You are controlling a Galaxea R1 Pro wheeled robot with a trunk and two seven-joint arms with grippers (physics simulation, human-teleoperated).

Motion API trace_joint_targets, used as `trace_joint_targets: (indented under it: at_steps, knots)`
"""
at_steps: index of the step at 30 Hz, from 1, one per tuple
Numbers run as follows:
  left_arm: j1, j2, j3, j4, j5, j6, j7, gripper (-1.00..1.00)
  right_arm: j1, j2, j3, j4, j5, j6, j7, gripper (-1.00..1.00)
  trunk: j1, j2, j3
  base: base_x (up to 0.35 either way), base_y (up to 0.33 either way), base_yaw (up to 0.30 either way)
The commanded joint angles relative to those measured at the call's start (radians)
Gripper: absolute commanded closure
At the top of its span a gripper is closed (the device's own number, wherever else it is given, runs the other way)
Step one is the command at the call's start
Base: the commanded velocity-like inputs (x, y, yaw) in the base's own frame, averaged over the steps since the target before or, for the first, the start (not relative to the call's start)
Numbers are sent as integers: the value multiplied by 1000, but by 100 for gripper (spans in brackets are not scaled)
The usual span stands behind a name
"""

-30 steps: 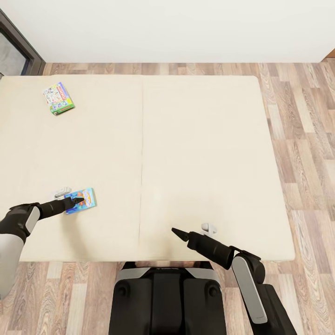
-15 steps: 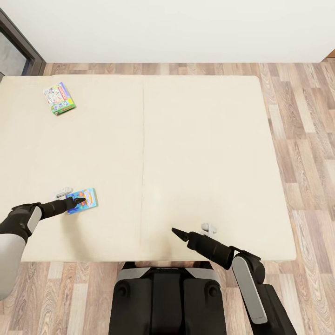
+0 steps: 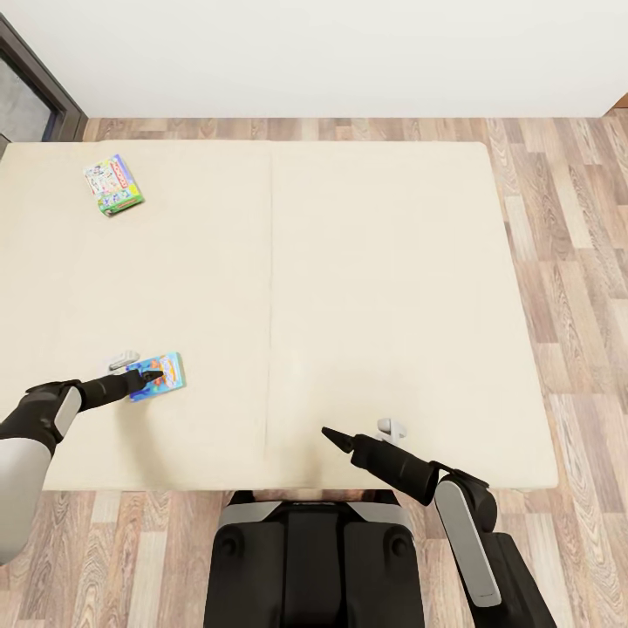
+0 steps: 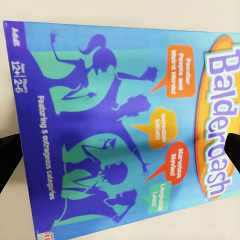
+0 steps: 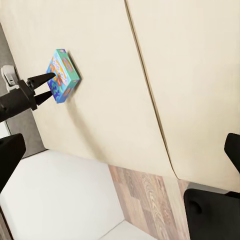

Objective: Put all the toys in the child's room - the three board games (two on the bed and one on the table), the two jigsaw puzzles on the table, and the tennis ball on the table - inside the toy box on the table in the child's room.

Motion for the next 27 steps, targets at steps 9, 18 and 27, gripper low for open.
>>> trace_joint_targets:
  at_steps: [9, 18, 27]
  knots:
    - [0, -15, 5, -25, -22, 10, -15, -100, -1, 3, 12, 1, 4, -31, 4, -100, 0, -1, -1, 0, 0, 0]
    - [0, -16, 2, -38, 2, 13, 7, -100, -1, 14, 5, 1, 4, -29, 4, -100, 0, -1, -1, 0, 0, 0]
    - [0, -16, 1, -39, 2, 13, 8, -100, -1, 16, 6, 1, 4, -29, 4, -100, 0, -1, -1, 0, 0, 0]
